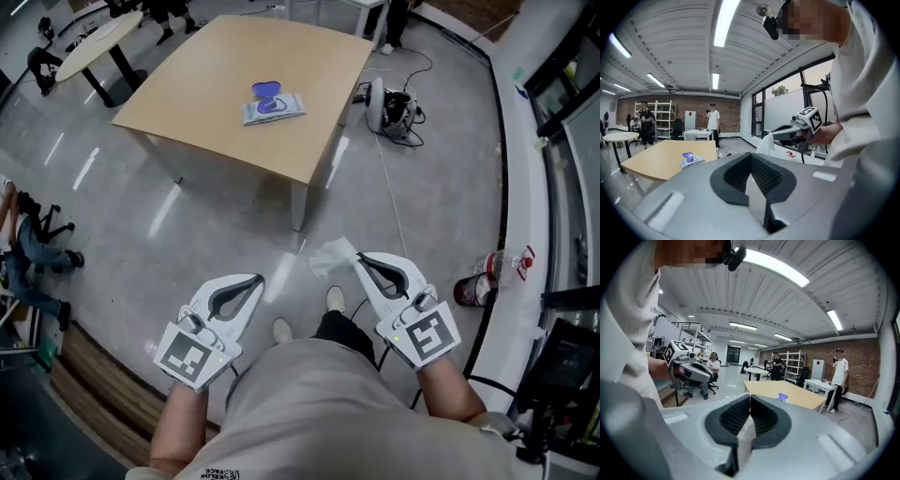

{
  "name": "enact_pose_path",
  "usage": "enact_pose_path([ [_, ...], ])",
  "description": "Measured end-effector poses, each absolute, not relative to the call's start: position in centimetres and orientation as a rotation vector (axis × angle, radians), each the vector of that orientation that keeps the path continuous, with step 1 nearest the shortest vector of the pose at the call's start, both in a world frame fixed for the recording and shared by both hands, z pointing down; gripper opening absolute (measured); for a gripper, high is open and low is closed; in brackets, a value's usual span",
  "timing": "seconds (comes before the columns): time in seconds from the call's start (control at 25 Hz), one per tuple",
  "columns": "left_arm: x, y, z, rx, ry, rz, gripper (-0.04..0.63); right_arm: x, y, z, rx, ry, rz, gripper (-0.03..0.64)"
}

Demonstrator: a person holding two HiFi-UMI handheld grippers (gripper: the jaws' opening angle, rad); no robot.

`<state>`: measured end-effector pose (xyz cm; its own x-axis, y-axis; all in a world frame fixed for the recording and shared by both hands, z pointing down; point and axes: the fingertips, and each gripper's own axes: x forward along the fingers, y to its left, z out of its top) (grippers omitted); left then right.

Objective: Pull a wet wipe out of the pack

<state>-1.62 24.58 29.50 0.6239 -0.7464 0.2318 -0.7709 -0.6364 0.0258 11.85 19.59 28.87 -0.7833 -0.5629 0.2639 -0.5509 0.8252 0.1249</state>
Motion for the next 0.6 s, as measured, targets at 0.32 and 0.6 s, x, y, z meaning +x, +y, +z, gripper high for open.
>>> enact_pose_path([
  [0.32, -2.6, 25.8, 29.6, 2.736, -1.246, 0.299, 0.006, 11.2, 22.2, 28.5, 0.865, -2.712, -0.053, 0.003],
  [0.6, -2.5, 25.7, 29.9, 2.732, -1.252, 0.285, 0.006, 11.2, 22.3, 28.3, 0.854, -2.712, -0.058, 0.003],
])
